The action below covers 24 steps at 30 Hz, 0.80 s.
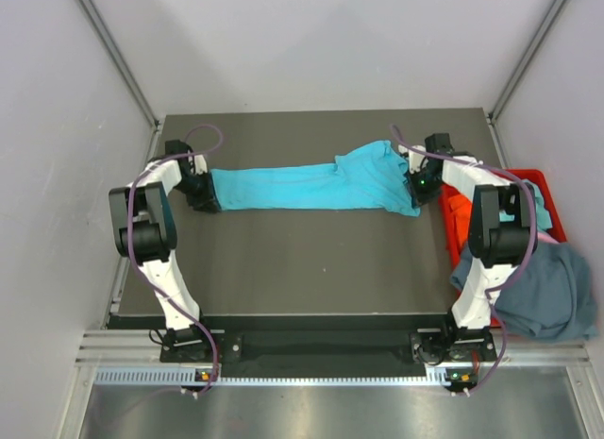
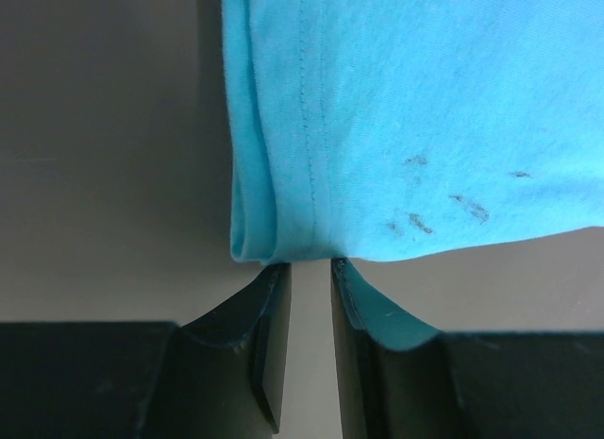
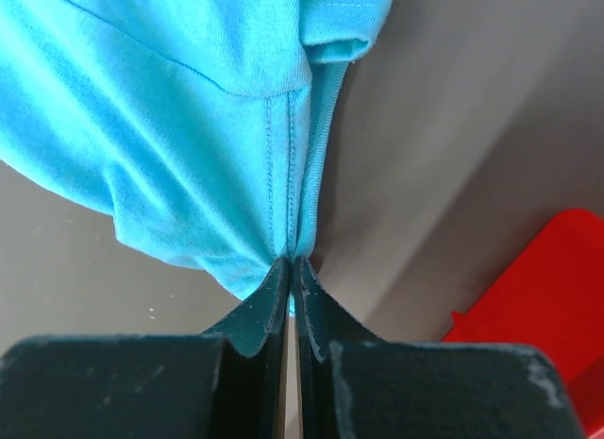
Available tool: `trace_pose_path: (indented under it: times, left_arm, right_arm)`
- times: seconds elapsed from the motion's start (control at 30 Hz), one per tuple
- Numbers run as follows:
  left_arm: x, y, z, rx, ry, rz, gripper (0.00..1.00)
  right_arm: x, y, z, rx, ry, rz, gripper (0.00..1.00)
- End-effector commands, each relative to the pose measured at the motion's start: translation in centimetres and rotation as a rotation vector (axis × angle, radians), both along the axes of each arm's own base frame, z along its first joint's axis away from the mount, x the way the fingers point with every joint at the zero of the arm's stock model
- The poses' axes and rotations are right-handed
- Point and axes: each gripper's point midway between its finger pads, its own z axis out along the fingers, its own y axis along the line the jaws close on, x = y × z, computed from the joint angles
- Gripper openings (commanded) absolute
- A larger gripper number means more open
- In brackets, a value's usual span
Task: Fold and stack the t-shirts
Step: Fold the tshirt
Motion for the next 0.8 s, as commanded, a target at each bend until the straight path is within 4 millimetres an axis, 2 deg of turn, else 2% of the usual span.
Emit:
trace_pose_path:
  times: [0.0, 0.17, 0.23, 0.3, 0.33, 0.4, 0.43, 0.47, 0.5, 0.57, 0.6, 0.63, 0.67, 0.73, 0.77]
  left_arm:
    - [0.1, 2.5, -1.7, 0.078, 0.028, 0.017, 0.29]
    - [0.7, 3.6, -1.4, 0.110, 0.014, 0.023, 0.29]
    - [1.0, 3.9, -0.7, 0.108, -0.001, 0.030, 0.29]
    - [1.1, 3.2, 0.8, 0.062, -0.024, 0.022, 0.28]
    - [1.5, 2.6, 2.8, 0.031, -0.078, 0.009, 0.29]
    - [1.9, 2.1, 5.1, 0.013, -0.143, -0.003, 0.34]
    - [2.3, 1.9, 7.0, 0.012, -0.197, -0.006, 0.37]
    - [2.5, 2.0, 7.9, 0.013, -0.217, 0.002, 0.46]
    - [3.0, 2.1, 8.7, 0.018, -0.244, 0.002, 0.64]
    - [3.7, 2.2, 9.8, 0.024, -0.274, -0.004, 0.65]
    - [4.0, 2.2, 9.9, 0.025, -0.274, -0.009, 0.65]
    - [3.8, 2.2, 8.8, 0.018, -0.233, -0.009, 0.65]
    - [4.0, 2.1, 8.7, 0.006, -0.222, -0.011, 0.65]
    - [4.3, 2.1, 7.9, -0.013, -0.192, -0.008, 0.65]
    - [4.4, 1.8, 7.7, -0.025, -0.182, -0.004, 0.65]
  right_arm:
    - [1.0, -1.6, 1.0, -0.038, -0.030, -0.009, 0.00]
    - [1.0, -1.9, 1.1, -0.046, -0.032, -0.013, 0.00]
    - [1.0, -1.9, 1.2, -0.042, -0.035, -0.020, 0.00]
    - [1.2, -1.6, 2.5, -0.018, -0.063, -0.029, 0.11]
    - [1.3, -1.5, 3.1, -0.008, -0.078, -0.035, 0.19]
    - [1.9, -0.8, 5.6, 0.042, -0.146, -0.046, 0.40]
    - [2.2, -0.4, 6.3, 0.064, -0.167, -0.045, 0.46]
    - [2.6, -0.1, 7.1, 0.079, -0.191, -0.053, 0.49]
    - [3.3, -0.1, 7.9, 0.085, -0.211, -0.054, 0.49]
    - [4.5, 0.0, 8.2, 0.092, -0.218, -0.064, 0.50]
    - [4.9, 0.1, 8.1, 0.095, -0.211, -0.068, 0.50]
    - [5.2, 0.2, 8.0, 0.104, -0.204, -0.073, 0.50]
    - [5.5, 0.4, 7.0, 0.119, -0.175, -0.084, 0.50]
    - [6.6, 1.1, 7.2, 0.154, -0.179, -0.089, 0.50]
    - [6.8, 1.3, 6.3, 0.170, -0.153, -0.104, 0.50]
